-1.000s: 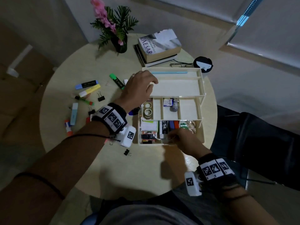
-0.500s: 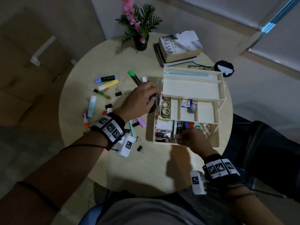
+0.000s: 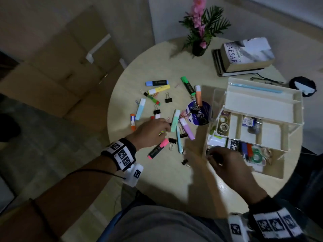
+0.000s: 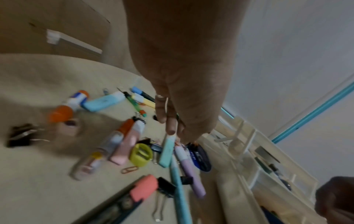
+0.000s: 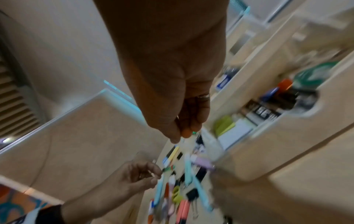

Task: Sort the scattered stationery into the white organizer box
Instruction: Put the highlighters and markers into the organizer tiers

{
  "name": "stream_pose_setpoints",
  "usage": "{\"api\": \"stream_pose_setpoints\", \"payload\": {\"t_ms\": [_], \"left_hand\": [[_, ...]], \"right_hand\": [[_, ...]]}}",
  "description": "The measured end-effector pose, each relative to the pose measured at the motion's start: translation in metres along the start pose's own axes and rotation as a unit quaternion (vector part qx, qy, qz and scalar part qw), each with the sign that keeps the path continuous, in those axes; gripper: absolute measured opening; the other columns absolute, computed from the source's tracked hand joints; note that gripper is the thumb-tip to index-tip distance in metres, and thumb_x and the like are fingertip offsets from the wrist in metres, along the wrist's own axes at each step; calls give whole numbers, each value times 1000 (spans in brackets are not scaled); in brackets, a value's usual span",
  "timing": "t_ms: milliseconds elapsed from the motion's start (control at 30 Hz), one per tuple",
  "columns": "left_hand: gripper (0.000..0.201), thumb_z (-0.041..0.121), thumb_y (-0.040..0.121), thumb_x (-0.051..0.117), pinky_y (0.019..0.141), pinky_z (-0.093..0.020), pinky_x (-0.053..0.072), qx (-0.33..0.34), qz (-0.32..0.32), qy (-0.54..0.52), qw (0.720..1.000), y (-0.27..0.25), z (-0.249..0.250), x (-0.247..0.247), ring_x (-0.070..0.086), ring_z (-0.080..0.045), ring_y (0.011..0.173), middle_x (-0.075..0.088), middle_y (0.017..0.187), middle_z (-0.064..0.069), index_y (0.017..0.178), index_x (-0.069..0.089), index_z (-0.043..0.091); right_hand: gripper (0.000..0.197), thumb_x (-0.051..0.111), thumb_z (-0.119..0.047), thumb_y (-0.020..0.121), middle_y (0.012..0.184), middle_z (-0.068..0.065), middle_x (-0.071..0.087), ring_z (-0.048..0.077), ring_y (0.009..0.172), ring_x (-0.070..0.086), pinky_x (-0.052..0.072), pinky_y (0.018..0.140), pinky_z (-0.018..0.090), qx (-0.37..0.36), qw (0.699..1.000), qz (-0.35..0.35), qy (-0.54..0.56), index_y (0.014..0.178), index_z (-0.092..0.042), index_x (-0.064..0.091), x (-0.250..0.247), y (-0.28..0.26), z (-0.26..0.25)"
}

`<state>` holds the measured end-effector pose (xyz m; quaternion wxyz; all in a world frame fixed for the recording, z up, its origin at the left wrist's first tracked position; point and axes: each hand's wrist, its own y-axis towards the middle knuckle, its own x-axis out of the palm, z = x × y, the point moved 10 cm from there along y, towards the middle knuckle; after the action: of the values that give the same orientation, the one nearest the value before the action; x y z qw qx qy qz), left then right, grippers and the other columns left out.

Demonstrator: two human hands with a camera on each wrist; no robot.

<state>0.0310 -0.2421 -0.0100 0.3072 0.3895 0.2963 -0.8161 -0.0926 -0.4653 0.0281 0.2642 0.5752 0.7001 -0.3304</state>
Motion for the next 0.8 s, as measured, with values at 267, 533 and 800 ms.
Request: {"api": "stream_pose_setpoints", "payload": {"t_ms": [267,533,800], "left_hand": [[12,19,91,72,73,-25,44,-102,-33,9,994,-39,-73,-3,68,-18,96,72,103,5,101,74,24],[7,24,94,68,74,-31,53,-70,-70,22,995,-47,-71,8,69,-19,92,75,97,2,99,74,23],[11,20,92,60,70,-40,60,-36,-99,56,993,-43,-56,28,70,-26,79,72,81,-2,87,69,20]], "right_hand": [[22,80,-10,83,88,13,74,34,80,72,53,70,36,77,996,-34,27,101,-12,69,100,77,-21],[34,87,-19,82,90,17,74,35,80,71,59,70,43,202,979,-30,4,102,2,69,119,94,-2],[22,75,-36,90,61,-5,63,11,49,58,36,40,21,263,964,-29,-35,76,-20,69,128,83,10]]}}
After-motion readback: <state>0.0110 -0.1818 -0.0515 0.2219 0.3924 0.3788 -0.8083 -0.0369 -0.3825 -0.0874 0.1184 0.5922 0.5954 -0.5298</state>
